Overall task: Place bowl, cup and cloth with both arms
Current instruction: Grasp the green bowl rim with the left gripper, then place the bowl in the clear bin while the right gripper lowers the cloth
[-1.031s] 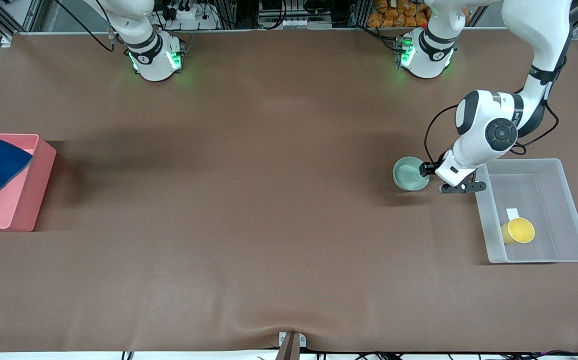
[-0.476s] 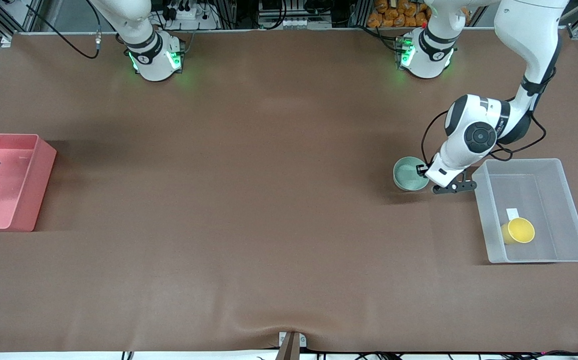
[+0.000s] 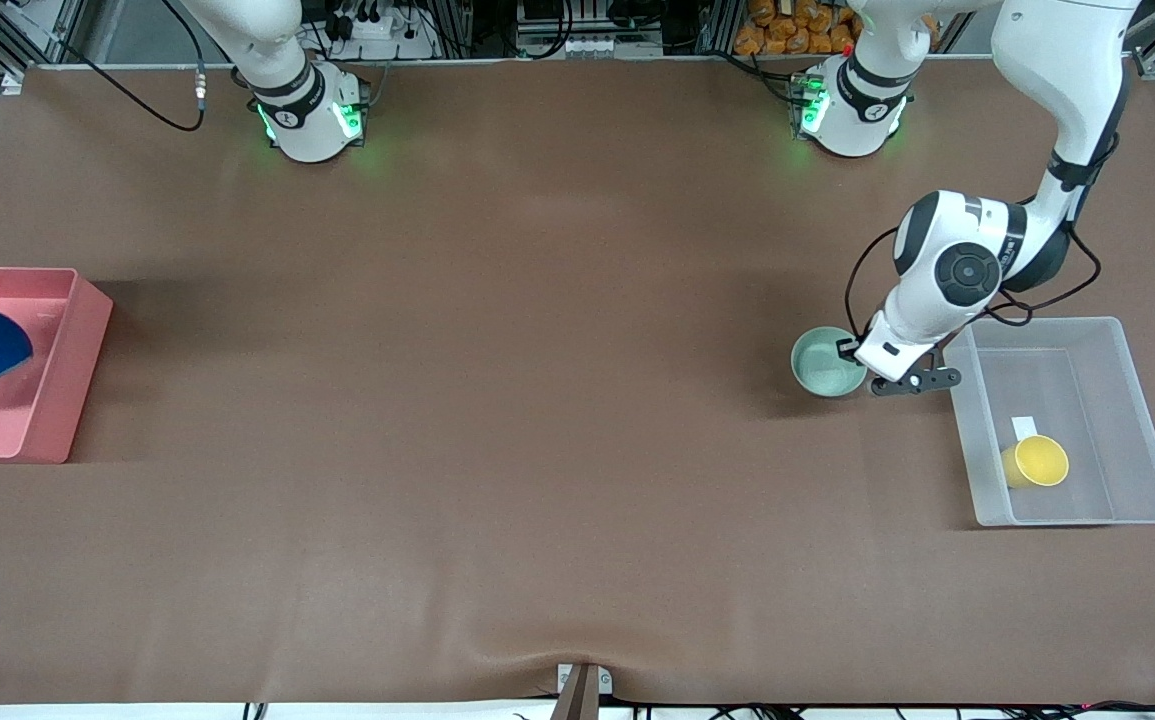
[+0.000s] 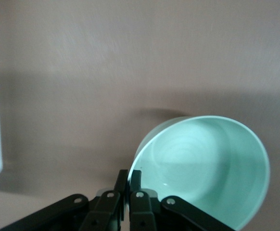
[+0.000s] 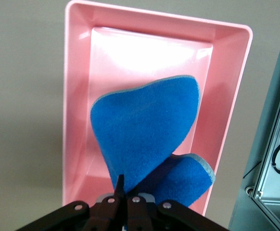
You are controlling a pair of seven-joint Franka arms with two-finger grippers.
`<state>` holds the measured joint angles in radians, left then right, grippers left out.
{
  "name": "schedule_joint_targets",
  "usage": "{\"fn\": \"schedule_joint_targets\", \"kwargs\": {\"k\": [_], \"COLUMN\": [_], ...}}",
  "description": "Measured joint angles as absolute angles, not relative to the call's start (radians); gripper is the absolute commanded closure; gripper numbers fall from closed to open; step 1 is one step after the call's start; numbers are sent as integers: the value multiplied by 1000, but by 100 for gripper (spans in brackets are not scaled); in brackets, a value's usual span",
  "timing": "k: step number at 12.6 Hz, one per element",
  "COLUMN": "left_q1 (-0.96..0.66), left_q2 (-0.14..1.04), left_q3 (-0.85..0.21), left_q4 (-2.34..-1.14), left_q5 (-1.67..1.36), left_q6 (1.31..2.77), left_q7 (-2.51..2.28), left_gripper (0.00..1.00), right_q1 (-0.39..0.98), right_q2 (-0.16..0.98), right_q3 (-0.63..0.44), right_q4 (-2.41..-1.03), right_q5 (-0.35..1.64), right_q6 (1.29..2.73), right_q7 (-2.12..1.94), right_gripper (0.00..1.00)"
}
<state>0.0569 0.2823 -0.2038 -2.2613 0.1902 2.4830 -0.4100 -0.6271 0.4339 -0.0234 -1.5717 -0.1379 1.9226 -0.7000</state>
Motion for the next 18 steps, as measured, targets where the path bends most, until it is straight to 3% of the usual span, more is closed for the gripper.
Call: {"fn": "schedule_joint_targets", "kwargs": {"k": [5, 7, 17, 18], "left_q1": [94, 156, 582, 589], "left_q2": [271, 266, 316, 339], "left_q3": [-200, -198, -189, -189], "left_q4": [-1986, -1921, -1849, -1841], "left_q5": [186, 153, 87, 86], "left_q6": [2190, 2154, 2080, 2083], "left_q7": [-366, -261, 312, 320], "left_gripper": [100, 100, 100, 100], "right_q1": [-648, -661, -725, -726], "right_q2": [530, 548, 625, 636], "right_q3": [-33, -34, -35, -35], "right_q4": [-1571, -1571, -1570, -1569], "right_q5": [-138, -138, -138, -138], "right_q6": [1938, 1922, 1930, 1930], "right_q7": [-694, -694, -695, -695], "right_gripper": [100, 100, 100, 62]}}
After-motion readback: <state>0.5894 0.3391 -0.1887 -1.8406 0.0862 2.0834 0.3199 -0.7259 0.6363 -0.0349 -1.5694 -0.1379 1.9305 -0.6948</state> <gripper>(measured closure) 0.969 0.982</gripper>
